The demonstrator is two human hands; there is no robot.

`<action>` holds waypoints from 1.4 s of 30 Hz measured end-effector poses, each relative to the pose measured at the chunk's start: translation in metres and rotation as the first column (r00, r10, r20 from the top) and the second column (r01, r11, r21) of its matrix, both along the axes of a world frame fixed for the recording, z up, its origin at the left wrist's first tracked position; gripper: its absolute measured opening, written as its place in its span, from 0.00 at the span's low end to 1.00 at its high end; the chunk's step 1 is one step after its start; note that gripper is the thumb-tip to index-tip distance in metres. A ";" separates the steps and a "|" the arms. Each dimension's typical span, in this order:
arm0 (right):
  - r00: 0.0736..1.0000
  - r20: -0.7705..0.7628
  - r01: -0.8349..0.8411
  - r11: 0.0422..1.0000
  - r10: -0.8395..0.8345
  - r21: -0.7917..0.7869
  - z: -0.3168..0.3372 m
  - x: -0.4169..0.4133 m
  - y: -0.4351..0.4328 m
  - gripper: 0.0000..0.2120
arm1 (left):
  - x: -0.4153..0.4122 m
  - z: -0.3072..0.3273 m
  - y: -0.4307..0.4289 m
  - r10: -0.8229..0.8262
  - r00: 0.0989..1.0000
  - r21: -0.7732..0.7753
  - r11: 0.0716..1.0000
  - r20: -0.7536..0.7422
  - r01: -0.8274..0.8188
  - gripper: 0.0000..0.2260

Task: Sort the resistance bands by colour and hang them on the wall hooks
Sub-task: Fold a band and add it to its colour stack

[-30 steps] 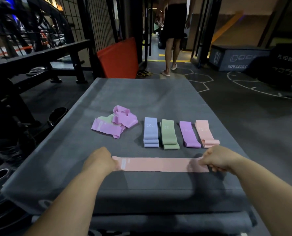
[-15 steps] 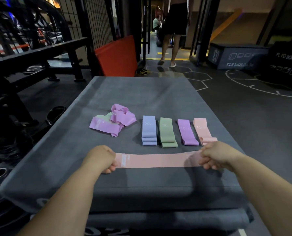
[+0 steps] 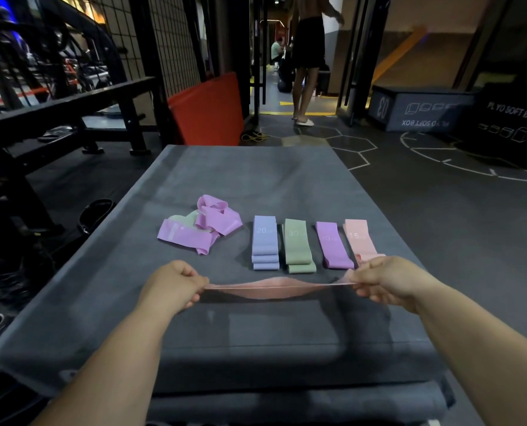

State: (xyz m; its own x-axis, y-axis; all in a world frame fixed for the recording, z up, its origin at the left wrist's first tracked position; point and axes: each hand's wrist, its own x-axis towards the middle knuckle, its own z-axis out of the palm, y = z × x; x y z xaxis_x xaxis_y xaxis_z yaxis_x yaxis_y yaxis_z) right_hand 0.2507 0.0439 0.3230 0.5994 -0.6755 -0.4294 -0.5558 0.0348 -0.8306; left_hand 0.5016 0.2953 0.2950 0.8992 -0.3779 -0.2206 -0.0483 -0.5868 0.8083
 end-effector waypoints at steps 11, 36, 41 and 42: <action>0.983 -0.024 -0.181 0.981 0.180 -0.067 -0.005 0.000 0.002 0.11 | 0.009 0.000 0.010 -0.065 0.996 0.116 0.992 0.061 0.058 0.08; 0.873 -0.147 -0.472 0.731 0.465 -0.492 0.002 0.033 0.059 0.14 | -0.042 0.030 -0.014 -0.309 0.928 0.256 0.933 0.210 0.252 0.18; 0.826 -0.029 -0.522 0.746 0.563 -0.414 0.001 0.050 0.089 0.18 | -0.070 0.026 -0.030 -0.374 0.889 0.160 0.926 0.266 0.341 0.18; 0.822 0.013 -0.522 0.764 0.569 -0.379 0.001 0.052 0.093 0.16 | -0.074 0.025 -0.033 -0.384 0.878 0.148 0.923 0.288 0.355 0.18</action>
State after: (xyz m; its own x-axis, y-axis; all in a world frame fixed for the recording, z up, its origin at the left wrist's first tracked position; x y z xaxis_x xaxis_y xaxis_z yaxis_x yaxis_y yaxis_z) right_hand 0.3030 0.1364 0.3244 0.9426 -0.3059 -0.1337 -0.2880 -0.5424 -0.7892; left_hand 0.4275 0.2621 0.3197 0.7260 -0.6877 -0.0060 -0.5112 -0.5455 0.6641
